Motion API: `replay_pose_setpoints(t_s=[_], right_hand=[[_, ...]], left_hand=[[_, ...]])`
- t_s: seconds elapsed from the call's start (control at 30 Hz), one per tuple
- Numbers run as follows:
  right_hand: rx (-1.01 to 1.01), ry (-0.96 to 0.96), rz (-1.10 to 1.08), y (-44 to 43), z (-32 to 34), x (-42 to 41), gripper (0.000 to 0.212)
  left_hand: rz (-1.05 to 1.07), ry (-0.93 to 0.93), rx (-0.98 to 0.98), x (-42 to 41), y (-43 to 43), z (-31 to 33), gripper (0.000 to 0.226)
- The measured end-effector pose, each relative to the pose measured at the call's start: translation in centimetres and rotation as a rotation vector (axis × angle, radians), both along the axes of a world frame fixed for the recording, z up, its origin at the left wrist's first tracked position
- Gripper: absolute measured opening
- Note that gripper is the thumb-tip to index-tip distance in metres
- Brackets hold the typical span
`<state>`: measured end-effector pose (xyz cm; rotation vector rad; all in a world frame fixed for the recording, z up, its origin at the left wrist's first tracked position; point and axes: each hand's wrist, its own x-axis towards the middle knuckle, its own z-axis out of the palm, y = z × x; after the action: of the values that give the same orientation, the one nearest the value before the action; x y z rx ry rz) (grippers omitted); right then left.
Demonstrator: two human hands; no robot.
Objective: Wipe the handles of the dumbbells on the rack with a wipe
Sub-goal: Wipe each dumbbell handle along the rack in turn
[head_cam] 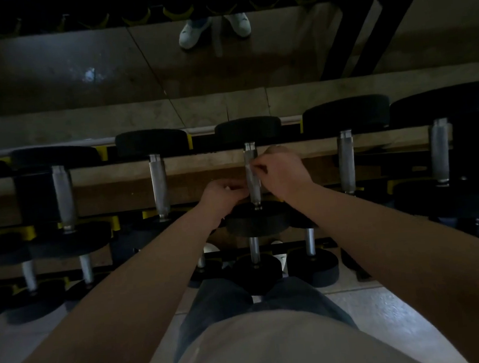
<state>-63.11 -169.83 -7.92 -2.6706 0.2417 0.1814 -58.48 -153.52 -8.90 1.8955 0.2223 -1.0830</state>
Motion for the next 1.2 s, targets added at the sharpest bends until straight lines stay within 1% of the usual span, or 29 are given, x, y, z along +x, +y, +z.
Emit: replay_pose_setpoints(t_s=[0.03,0.1,0.13,0.17,0.23,0.3,0.37,0.4,0.47,0.53,0.57,0.6,0.63,0.67,0.8,0.87,0.93,1.0,1.07,1.1,1.13,1.17,1.2], right_hand=[[-0.038,0.063,0.130,0.0,0.2,-0.3,0.023],[-0.078,0.252,0.411,0.4,0.4,-1.3,0.025],[-0.068,0.321,0.482,0.5,0.6,-1.6,0.025],[-0.051,0.338,0.486,0.5,0.8,-1.7,0.025],[-0.035,0.262,0.388,0.3,0.9,-1.0,0.024],[-0.053,0.124,0.207,0.3,1.1,0.4,0.022],[-0.016,0.026,0.047,0.2,1.1,1.6,0.022],[-0.020,0.028,0.040,0.2,1.1,1.8,0.022],[-0.072,0.112,0.159,0.5,1.1,1.2,0.021],[-0.088,0.296,0.334,1.1,1.0,0.1,0.021],[-0.093,0.396,0.398,1.6,0.9,-0.3,0.023],[-0.089,0.457,0.419,2.0,0.9,-0.6,0.025],[-0.094,0.468,0.399,2.4,0.9,-0.7,0.026],[-0.119,0.440,0.351,2.8,1.0,-0.3,0.026],[-0.306,0.227,0.086,3.5,1.6,2.3,0.014],[-0.328,0.216,0.038,3.5,1.7,2.9,0.014],[-0.288,0.269,0.066,3.9,1.5,2.1,0.014],[-0.241,0.379,0.180,4.5,1.3,0.8,0.013],[-0.161,0.449,0.275,4.3,0.7,-0.4,0.018],[-0.128,0.452,0.286,3.9,0.5,-0.7,0.022],[-0.094,0.431,0.267,3.4,0.4,-0.9,0.025],[-0.038,0.384,0.199,2.8,0.4,-1.1,0.025],[0.046,0.309,0.074,2.3,0.4,-1.3,0.023]], left_hand=[[0.013,-0.008,-0.006,0.0,0.2,-0.2,0.026],[0.029,-0.040,-0.005,0.1,0.6,-0.2,0.034],[0.026,-0.048,-0.004,0.2,0.8,-0.1,0.035],[0.021,-0.045,-0.001,0.3,0.9,0.0,0.034],[0.008,-0.026,0.004,0.5,1.2,-0.2,0.031],[0.007,0.001,-0.001,0.6,1.3,0.0,0.021],[0.004,0.030,0.003,0.8,1.5,0.1,0.014],[0.003,0.039,0.005,0.8,1.6,0.2,0.014],[0.003,0.046,-0.009,0.9,1.7,0.5,0.018],[0.024,0.057,-0.016,0.8,1.5,0.6,0.022],[0.039,0.061,-0.018,0.7,1.5,0.6,0.022],[0.046,0.064,-0.017,0.7,1.4,0.7,0.023],[0.046,0.076,-0.011,0.6,1.3,0.8,0.023],[0.042,0.090,-0.010,0.5,1.2,0.9,0.023],[-0.001,0.099,0.016,0.5,1.1,0.7,0.020],[0.004,0.090,0.029,0.5,1.1,0.6,0.019],[0.016,0.100,0.034,0.5,1.2,0.9,0.017],[0.031,0.121,0.021,0.5,1.2,1.0,0.019],[0.065,0.140,-0.015,0.6,1.1,1.0,0.023],[0.064,0.142,-0.017,0.6,1.0,1.0,0.024],[0.053,0.142,-0.012,0.6,0.9,1.2,0.023],[0.041,0.139,-0.020,0.5,0.7,1.5,0.020],[0.032,0.135,-0.038,0.5,0.5,1.8,0.018]])
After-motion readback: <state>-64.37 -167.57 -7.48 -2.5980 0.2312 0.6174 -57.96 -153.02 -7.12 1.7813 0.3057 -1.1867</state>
